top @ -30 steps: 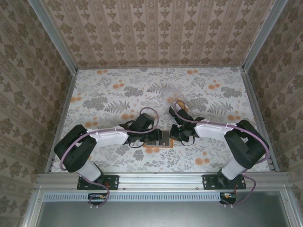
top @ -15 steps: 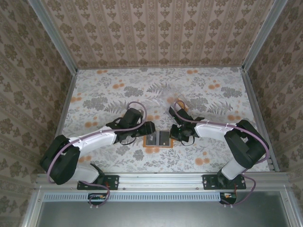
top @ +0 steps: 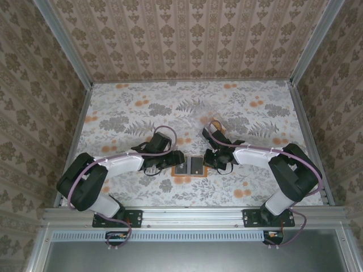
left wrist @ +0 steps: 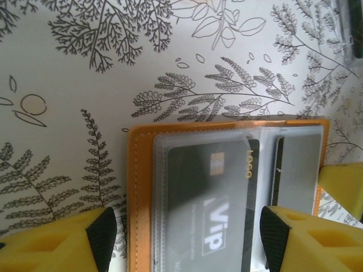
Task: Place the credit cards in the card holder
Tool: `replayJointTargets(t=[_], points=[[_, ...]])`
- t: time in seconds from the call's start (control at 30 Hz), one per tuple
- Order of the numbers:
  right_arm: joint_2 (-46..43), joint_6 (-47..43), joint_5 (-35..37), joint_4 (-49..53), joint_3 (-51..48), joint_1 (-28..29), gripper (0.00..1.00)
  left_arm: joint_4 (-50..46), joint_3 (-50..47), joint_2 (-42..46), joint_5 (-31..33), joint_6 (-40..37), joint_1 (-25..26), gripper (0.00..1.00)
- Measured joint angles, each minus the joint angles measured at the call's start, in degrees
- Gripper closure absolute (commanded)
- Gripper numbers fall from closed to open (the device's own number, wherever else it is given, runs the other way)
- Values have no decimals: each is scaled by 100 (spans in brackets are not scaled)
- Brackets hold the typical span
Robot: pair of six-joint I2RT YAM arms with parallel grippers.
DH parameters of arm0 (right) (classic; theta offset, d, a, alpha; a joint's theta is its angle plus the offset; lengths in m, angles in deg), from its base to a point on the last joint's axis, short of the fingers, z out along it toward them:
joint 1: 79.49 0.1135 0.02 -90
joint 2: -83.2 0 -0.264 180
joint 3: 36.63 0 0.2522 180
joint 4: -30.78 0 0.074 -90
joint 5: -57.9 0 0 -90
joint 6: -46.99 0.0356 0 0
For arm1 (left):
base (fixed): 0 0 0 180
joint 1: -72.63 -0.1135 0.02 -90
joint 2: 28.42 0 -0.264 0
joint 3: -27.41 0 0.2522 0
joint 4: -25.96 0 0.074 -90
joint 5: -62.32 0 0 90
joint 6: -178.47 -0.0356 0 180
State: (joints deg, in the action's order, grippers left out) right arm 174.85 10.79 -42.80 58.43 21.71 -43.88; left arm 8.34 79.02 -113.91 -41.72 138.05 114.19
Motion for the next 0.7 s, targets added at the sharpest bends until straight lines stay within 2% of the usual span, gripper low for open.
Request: replayJointTargets(t=[0.17, 0.47, 0.7], points=[[9, 0, -2, 9, 4, 0, 88, 98, -37, -28, -98, 48, -42, 33], [33, -2, -2, 44, 33, 0, 88, 391, -271, 83, -210, 323, -85, 52], [35, -2, -4, 39, 35, 0, 88, 673, -339, 704, -426, 542, -72, 55]])
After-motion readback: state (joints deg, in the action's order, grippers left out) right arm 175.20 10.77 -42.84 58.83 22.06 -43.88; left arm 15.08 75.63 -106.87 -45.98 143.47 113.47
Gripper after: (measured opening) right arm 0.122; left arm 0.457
